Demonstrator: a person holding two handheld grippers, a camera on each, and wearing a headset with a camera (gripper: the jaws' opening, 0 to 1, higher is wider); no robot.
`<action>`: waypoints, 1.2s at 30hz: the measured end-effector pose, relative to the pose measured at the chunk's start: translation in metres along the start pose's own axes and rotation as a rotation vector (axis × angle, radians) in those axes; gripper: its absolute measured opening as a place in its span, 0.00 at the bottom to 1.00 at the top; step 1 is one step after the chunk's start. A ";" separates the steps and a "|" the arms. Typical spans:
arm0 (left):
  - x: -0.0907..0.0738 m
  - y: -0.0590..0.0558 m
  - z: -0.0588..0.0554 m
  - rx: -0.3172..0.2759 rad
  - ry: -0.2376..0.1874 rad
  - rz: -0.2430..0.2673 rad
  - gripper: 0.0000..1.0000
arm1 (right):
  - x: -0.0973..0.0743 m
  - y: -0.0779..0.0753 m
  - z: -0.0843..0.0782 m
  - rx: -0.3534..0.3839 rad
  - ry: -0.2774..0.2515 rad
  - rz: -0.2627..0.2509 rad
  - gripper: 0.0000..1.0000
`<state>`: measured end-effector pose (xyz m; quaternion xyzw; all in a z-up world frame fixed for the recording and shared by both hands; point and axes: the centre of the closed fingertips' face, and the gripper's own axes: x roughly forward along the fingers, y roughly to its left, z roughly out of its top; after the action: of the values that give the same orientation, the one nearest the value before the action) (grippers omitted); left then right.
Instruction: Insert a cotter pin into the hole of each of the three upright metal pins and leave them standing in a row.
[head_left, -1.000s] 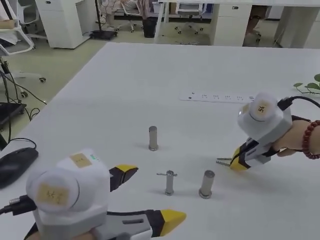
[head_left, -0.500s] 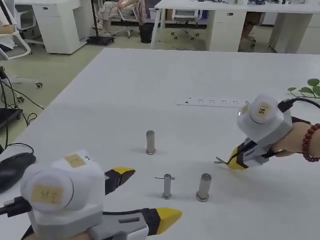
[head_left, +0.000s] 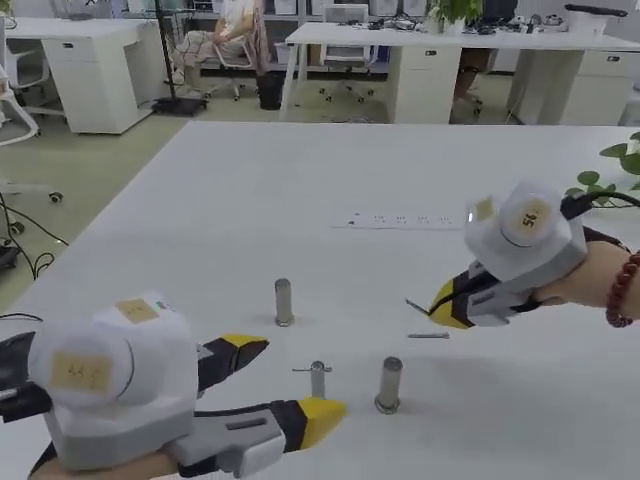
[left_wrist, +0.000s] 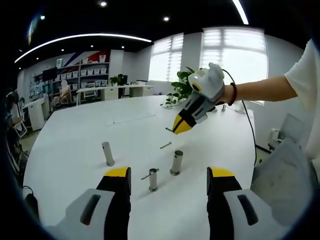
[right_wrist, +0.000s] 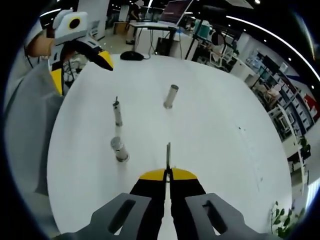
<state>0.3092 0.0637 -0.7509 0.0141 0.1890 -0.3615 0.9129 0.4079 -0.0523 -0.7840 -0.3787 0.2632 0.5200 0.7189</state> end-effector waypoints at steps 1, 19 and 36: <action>0.000 0.000 0.001 0.000 -0.002 -0.001 0.59 | -0.002 0.001 0.002 -0.004 -0.003 -0.006 0.03; 0.013 -0.013 0.016 -0.056 0.008 -0.062 0.47 | -0.017 0.038 0.040 -0.117 -0.100 -0.026 0.03; 0.023 -0.021 0.020 -0.228 0.017 -0.115 0.34 | -0.013 0.069 0.054 -0.186 -0.123 -0.018 0.03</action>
<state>0.3172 0.0295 -0.7385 -0.0976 0.2371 -0.3892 0.8848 0.3373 -0.0036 -0.7620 -0.4137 0.1657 0.5580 0.7000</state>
